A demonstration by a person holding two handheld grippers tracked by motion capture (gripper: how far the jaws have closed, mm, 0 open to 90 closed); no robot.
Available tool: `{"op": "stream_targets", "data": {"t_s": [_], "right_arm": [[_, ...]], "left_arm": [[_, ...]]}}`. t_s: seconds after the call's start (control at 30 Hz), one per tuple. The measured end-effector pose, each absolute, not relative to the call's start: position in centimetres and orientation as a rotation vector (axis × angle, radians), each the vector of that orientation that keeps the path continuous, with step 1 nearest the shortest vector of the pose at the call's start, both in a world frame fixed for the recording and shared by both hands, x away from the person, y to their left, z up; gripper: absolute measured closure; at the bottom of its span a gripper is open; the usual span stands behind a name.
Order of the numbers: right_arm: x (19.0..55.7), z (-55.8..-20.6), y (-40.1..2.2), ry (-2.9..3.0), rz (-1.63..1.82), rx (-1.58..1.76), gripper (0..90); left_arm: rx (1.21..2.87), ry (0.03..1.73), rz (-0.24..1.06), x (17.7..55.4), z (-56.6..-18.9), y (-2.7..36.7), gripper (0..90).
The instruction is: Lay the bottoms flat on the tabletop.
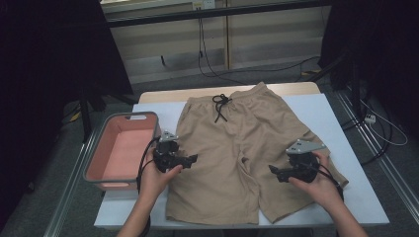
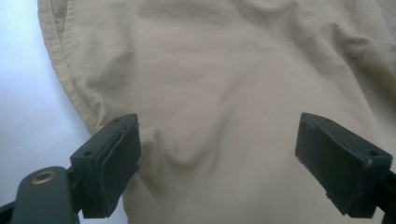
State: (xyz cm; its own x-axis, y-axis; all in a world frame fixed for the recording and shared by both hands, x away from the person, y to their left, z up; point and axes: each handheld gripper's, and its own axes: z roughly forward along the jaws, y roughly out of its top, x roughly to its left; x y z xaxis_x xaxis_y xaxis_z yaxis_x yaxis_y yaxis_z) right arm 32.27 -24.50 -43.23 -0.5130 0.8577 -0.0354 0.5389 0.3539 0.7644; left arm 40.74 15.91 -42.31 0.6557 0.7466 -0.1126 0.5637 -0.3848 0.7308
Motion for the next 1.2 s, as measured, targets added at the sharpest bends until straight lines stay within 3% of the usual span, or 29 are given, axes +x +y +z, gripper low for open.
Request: {"op": "stream_targets", "data": {"t_s": [0.17, 0.27, 0.37, 0.67, 0.97, 1.0, 1.07, 1.2], "right_arm": [[33.2, -43.8, -27.2, 2.161, 0.935, 1.269, 11.2], [33.6, -44.0, -28.6, 2.141, 0.877, 1.303, 14.7], [34.0, -44.1, -30.0, 2.115, 0.869, 1.321, 27.8], [35.4, -43.2, -33.7, 2.021, 0.853, 1.413, 55.8], [36.1, -45.4, -36.0, 1.972, 0.7, 1.554, 58.2], [36.0, -45.6, -36.2, 1.975, 0.747, 1.57, 69.0], [35.8, -45.6, -36.3, 1.995, 0.791, 1.576, 82.4], [35.2, -45.4, -36.4, 2.014, 0.791, 1.582, 89.4]], "left_arm": [[2.098, 1.01, 0.3, 40.8, -42.5, 15.8, 14.3], [2.097, 1.011, 0.299, 40.8, -42.5, 15.8, 14.4], [2.096, 1.013, 0.306, 40.8, -42.5, 15.9, 14.4], [2.098, 1.013, 0.302, 40.9, -42.6, 15.9, 14.5], [2.091, 1.017, 0.301, 40.9, -42.5, 16.0, 14.5], [2.093, 1.016, 0.303, 40.9, -42.4, 16.1, 14.4], [2.092, 1.019, 0.307, 40.9, -42.4, 16.1, 14.4], [2.093, 1.029, 0.308, 40.8, -42.5, 16.2, 14.1]]}}
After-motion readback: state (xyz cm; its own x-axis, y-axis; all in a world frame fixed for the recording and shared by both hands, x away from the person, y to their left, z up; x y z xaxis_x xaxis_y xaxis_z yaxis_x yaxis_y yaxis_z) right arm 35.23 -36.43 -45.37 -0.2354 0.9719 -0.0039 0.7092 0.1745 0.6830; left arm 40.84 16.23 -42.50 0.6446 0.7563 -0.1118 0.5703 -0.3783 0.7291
